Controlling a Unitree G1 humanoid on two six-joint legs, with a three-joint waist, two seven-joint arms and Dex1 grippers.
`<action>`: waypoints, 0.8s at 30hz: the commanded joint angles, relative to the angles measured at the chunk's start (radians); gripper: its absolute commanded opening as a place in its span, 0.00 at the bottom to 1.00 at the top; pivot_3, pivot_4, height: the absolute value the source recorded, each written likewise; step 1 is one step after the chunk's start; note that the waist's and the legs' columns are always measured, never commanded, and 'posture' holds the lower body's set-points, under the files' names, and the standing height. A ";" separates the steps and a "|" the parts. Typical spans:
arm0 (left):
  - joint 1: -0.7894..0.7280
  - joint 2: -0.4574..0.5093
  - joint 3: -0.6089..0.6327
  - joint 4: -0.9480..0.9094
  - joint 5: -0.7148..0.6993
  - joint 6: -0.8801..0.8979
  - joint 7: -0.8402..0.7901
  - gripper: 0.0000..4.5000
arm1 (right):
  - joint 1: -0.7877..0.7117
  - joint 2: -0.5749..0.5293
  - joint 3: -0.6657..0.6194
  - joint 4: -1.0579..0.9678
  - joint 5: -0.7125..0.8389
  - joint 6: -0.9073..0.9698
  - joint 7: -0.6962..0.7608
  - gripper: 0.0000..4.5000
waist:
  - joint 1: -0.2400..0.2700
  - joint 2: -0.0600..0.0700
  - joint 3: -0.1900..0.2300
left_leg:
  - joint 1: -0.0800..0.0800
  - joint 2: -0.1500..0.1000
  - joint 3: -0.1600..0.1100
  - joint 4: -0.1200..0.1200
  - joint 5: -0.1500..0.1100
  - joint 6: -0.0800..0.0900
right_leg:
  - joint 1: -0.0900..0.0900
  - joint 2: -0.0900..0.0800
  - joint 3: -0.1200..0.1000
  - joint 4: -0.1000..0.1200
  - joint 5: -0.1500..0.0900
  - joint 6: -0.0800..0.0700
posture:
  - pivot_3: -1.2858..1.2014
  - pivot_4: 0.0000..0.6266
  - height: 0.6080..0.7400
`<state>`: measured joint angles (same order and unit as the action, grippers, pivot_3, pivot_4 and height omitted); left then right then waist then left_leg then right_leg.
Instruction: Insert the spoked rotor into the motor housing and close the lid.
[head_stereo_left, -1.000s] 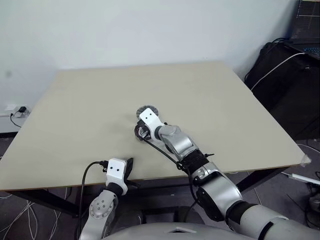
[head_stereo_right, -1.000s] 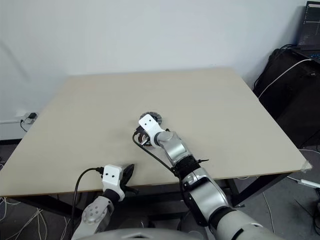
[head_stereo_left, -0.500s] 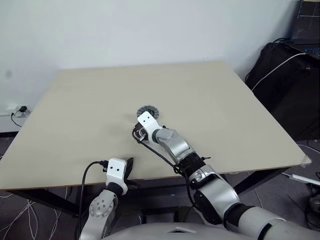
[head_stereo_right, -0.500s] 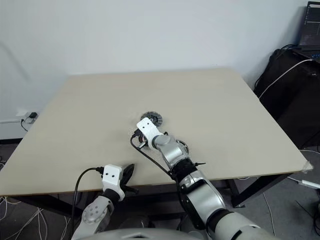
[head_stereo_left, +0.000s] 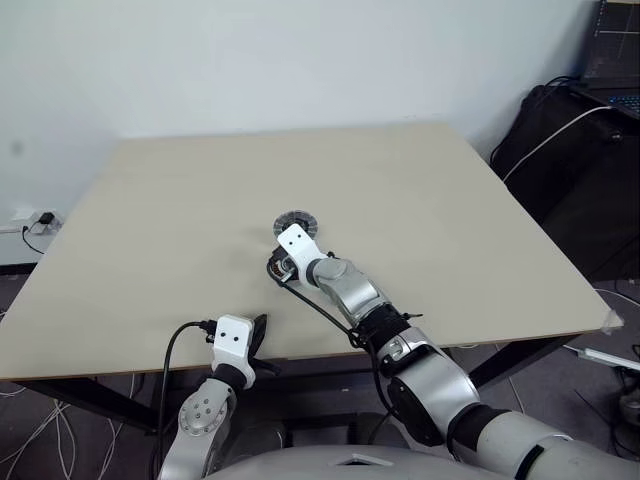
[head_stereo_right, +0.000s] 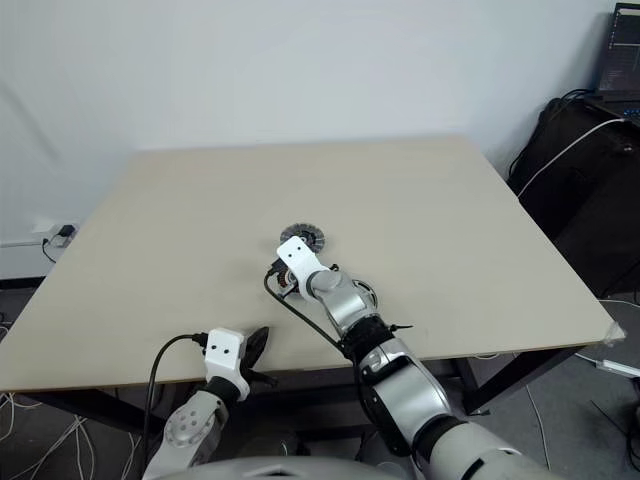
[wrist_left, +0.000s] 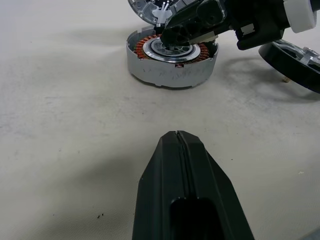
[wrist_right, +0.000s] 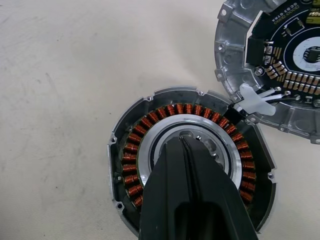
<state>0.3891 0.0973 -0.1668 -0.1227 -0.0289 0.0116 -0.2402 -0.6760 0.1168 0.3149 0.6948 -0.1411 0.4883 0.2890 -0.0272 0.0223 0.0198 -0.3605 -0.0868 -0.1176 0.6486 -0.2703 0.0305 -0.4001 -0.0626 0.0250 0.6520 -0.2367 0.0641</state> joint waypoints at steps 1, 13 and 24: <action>-0.010 0.001 0.003 -0.025 -0.005 -0.022 0.000 0.00 | -0.021 -0.004 -0.009 -0.032 -0.004 0.000 -0.001 0.00 | 0.000 0.000 0.000 | 0.000 0.000 0.000 0.000 0.000 0.000 | 0.000 0.000 0.000 0.000 0.000 0.000 | 0.52 0.00 1.00; -0.012 0.007 0.001 -0.026 -0.005 -0.019 -0.005 0.00 | 0.016 -0.023 0.013 -0.107 -0.006 0.053 0.032 0.00 | 0.000 0.000 0.000 | 0.000 0.000 0.000 0.000 0.000 0.000 | 0.000 0.000 0.000 0.000 0.000 0.000 | 0.52 0.00 1.00; -0.013 0.006 0.000 -0.028 -0.006 -0.013 -0.004 0.00 | 0.026 -0.022 0.005 -0.131 0.001 0.040 0.031 0.00 | 0.000 0.000 0.000 | 0.000 0.000 0.000 0.000 0.000 0.000 | 0.000 0.000 0.000 0.000 0.000 0.000 | 0.52 0.00 1.00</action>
<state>0.3848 0.1017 -0.1671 -0.1226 -0.0290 0.0115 -0.2421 -0.6420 0.0872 0.3259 0.6152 -0.1426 0.5518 0.3237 -0.0268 0.0223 0.0198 -0.3606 -0.0867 -0.1177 0.6486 -0.2702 0.0305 -0.4002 -0.0626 0.0249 0.6521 -0.2367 0.0640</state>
